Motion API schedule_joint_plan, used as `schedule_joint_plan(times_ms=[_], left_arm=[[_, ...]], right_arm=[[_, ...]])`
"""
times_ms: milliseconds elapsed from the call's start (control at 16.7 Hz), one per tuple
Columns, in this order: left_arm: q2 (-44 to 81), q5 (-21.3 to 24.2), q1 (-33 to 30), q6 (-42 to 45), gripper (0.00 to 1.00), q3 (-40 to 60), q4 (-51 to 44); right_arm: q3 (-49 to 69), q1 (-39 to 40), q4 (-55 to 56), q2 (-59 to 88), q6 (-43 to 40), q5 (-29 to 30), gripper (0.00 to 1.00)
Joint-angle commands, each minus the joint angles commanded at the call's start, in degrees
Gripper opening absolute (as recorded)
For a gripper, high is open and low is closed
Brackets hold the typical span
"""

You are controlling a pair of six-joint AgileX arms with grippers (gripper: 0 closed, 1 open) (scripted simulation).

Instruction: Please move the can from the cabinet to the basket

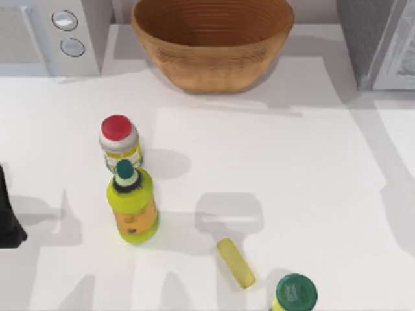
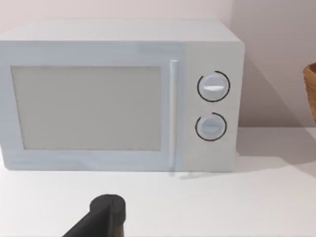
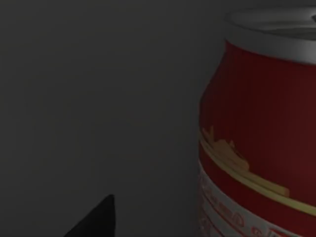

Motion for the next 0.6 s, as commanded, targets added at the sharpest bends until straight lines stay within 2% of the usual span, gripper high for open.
schedule_joint_plan(times_ms=[600], left_arm=[[0.00, 0.00, 0.00, 0.00, 1.00, 0.00, 0.00]], right_arm=[[0.00, 0.00, 0.00, 0.00, 0.00, 0.00, 0.17]])
